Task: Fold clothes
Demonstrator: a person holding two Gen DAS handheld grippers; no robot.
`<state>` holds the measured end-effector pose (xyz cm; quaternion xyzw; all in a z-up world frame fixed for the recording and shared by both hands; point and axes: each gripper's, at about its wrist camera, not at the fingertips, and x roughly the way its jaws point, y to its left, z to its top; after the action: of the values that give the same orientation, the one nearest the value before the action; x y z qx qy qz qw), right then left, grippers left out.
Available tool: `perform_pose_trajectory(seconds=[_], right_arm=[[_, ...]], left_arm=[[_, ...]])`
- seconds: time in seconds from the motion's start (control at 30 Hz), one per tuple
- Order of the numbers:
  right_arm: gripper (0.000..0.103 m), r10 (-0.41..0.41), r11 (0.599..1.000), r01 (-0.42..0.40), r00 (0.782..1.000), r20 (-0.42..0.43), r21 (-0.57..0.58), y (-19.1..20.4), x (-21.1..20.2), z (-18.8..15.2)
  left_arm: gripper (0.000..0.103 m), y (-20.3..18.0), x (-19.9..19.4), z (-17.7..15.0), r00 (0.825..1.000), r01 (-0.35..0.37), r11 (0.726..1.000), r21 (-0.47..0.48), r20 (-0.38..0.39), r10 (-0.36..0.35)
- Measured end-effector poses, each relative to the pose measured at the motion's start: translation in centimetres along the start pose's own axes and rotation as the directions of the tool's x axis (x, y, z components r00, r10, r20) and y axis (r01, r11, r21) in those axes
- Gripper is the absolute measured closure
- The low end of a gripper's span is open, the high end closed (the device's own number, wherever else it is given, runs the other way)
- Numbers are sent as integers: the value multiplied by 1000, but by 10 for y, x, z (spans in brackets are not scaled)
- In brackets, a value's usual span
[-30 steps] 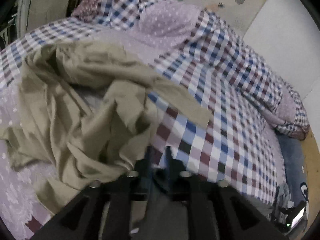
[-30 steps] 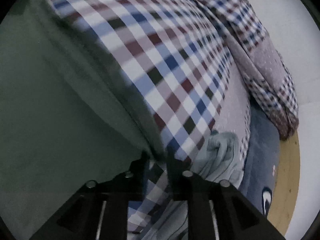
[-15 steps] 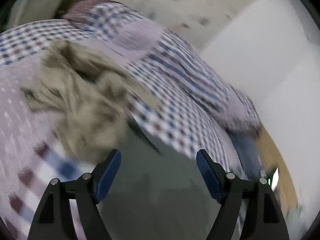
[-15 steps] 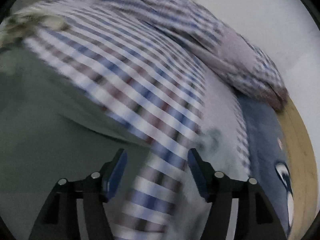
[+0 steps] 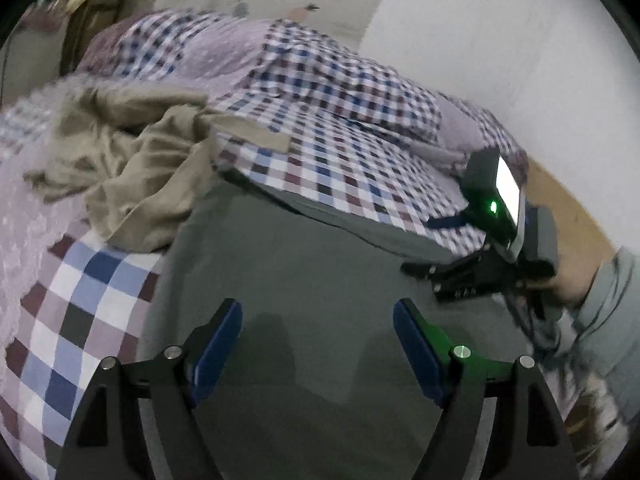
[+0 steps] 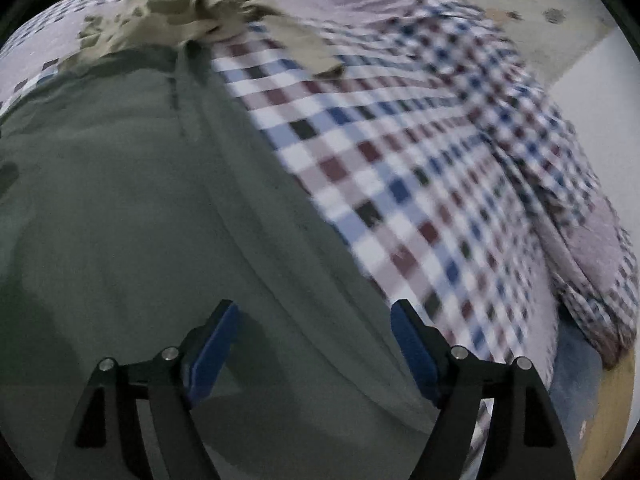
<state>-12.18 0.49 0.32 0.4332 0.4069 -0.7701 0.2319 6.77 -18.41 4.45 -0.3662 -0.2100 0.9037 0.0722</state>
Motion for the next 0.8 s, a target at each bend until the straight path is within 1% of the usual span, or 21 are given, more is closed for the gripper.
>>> perform_pose_trajectory(seconds=[0.07, 0.13, 0.17, 0.23, 0.27, 0.3, 0.33, 0.37, 0.4, 0.43, 0.63, 0.8], right_arm=[[21, 18, 999, -19, 1000, -16, -39, 2, 10, 8], [21, -12, 996, 10, 1000, -29, -88, -2, 23, 17], [21, -46, 994, 43, 998, -29, -99, -3, 27, 22], [21, -160, 982, 157, 987, -24, -103, -8, 33, 32], [21, -228, 970, 225, 973, -21, -91, -13, 36, 36], [21, -311, 948, 309, 950, -18, -72, -20, 37, 41], [21, -387, 921, 386, 922, -16, -45, -26, 38, 45], [21, -441, 898, 441, 898, -10, 2, -34, 34, 47], [21, -467, 882, 466, 884, -5, 65, -43, 29, 49], [21, -481, 871, 478, 877, 2, 116, -48, 22, 47], [21, -418, 879, 382, 905, 77, 285, -32, -36, 3], [20, -370, 864, 281, 917, 149, 418, -17, -86, -37]], left_arm=[[21, 8, 2, -1, 1000, -8, 1000, -20, -8, 8], [21, 11, 5, -1, 1000, -17, 1000, -16, -12, 17], [21, 11, 5, -2, 1000, -20, 1000, -7, -13, 20], [21, 10, 5, -3, 1000, -26, 1000, 13, -17, 26], [21, 10, 4, -4, 999, -29, 999, 17, -17, 29], [21, 10, 3, -4, 999, -32, 999, 21, -15, 33], [21, 11, 2, -3, 999, -36, 999, 21, -13, 37], [21, 12, 2, -3, 999, -41, 999, 20, -12, 41], [21, 14, 0, -3, 999, -41, 999, 12, -10, 41], [21, 17, -1, -2, 999, -37, 999, -2, -8, 37], [21, 37, -18, 1, 1000, 5, 993, -114, 13, -4], [21, 56, -37, 2, 999, 29, 982, -184, 39, -23]])
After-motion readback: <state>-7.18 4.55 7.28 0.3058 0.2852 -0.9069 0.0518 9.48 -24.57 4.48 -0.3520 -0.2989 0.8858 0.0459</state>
